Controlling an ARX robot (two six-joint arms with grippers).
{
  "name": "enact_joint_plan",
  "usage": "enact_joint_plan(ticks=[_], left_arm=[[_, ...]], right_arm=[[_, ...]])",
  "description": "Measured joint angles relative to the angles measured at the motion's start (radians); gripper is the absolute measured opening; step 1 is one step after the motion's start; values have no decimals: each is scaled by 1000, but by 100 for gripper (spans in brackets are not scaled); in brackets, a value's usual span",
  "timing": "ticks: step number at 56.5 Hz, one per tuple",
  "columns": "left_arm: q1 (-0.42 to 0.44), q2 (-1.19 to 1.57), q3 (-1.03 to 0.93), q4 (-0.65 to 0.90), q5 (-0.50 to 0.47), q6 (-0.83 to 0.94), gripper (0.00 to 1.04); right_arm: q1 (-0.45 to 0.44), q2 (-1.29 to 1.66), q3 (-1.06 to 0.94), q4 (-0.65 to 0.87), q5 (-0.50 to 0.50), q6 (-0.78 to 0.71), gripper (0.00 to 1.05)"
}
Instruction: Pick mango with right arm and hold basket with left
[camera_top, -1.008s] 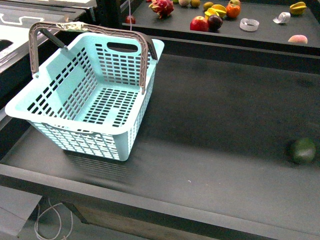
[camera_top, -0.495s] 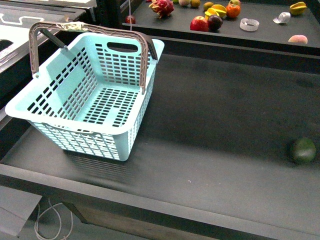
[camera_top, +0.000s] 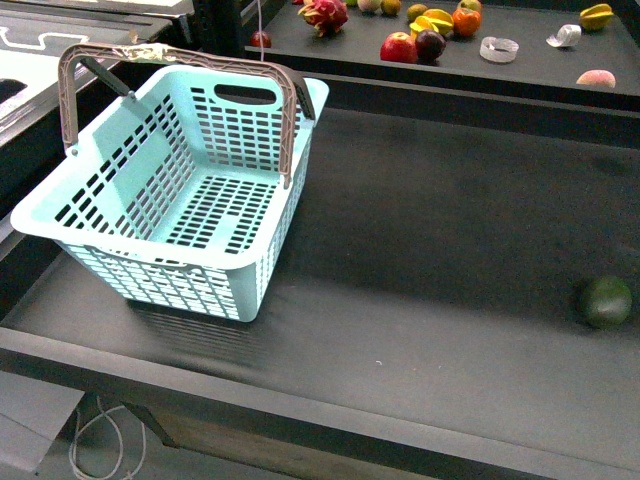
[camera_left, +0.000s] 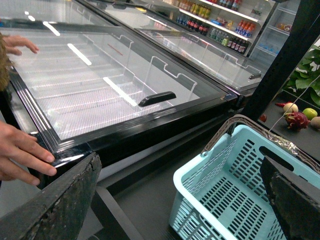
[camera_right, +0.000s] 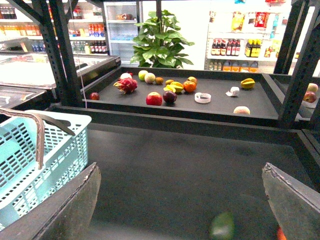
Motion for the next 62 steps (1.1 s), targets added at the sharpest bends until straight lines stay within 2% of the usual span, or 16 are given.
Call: enact_joint_plan(ticks=[9,19,26,40,62], left_arm=[[23,370,111,197,86,-132,97],[32,677,269,235,209,-314,97],[33,848,401,222,295,-459,97],[11,1163,689,178,394,-666,97],[-19,1500,1170,3,448,-837,97]], right_arm=[[0,0,0,0,0,0,96],[0,0,0,0,0,0,96],[0,0,0,0,0,0,96],[0,0,0,0,0,0,96],[0,0,0,0,0,0,96]])
